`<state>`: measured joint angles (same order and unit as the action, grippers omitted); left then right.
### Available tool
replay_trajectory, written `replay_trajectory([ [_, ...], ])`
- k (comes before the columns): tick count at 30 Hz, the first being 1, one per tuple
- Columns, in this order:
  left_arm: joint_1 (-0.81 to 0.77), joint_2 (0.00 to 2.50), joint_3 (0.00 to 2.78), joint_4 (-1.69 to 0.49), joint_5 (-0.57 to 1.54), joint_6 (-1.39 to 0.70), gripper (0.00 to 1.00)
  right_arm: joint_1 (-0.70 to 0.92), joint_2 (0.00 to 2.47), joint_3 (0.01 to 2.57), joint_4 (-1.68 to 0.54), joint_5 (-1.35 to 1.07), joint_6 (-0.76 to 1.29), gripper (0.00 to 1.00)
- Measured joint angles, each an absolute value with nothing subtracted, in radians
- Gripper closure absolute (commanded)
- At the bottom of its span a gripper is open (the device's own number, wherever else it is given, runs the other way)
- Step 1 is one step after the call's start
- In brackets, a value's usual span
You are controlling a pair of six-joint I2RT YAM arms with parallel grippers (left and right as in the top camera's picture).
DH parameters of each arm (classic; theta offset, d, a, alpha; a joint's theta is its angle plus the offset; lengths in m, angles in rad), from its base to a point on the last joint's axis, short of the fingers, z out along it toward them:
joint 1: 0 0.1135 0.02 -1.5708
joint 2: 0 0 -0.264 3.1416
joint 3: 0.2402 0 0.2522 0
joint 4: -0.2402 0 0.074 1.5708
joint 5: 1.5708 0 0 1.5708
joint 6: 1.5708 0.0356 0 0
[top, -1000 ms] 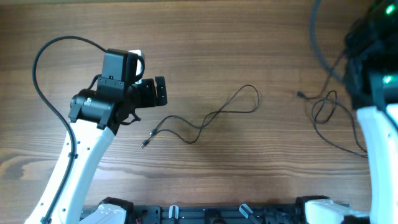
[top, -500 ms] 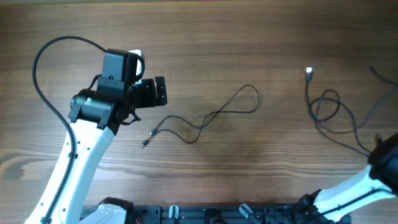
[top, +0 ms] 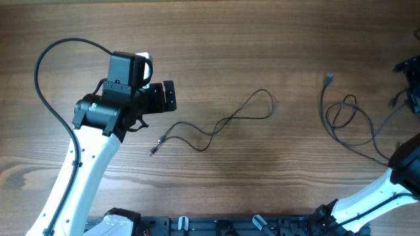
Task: Untangle cables
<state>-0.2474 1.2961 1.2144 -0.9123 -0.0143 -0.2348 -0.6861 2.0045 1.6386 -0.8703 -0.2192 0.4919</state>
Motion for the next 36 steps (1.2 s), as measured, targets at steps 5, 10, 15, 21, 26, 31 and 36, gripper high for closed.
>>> replay_trajectory([
  [5, -0.247, 1.296, 1.214, -0.912, -0.014, -0.235, 0.0, -0.686, 1.908, 1.637, -1.12, -0.083, 0.498, 0.0],
  [10, -0.247, 1.296, 1.214, -0.912, -0.014, -0.235, 0.0, -0.686, 1.756, 1.637, -1.28, -0.041, 0.495, 0.0],
  [15, -0.247, 1.296, 1.214, -0.912, -0.014, -0.235, 0.0, -0.659, 1.648, 1.637, -1.347, -0.113, 0.395, 0.0],
  [21, -0.247, 1.296, 1.214, -0.912, -0.014, -0.235, 0.0, -0.461, 1.643, 1.637, -1.346, -0.358, 0.312, 0.0],
  [26, -0.247, 1.296, 1.214, -0.912, -0.014, -0.235, 0.0, -0.239, 1.643, 1.63, -1.263, -0.393, 0.427, 0.0],
  [31, -0.247, 1.296, 1.214, -0.913, -0.014, -0.235, 0.0, 0.017, 1.643, 1.527, -1.126, -0.364, 0.624, 0.01],
  [36, -0.247, 1.296, 1.214, -0.912, -0.015, -0.235, 0.0, 0.218, 1.642, 1.35, -0.935, -0.351, 0.818, 0.01],
])
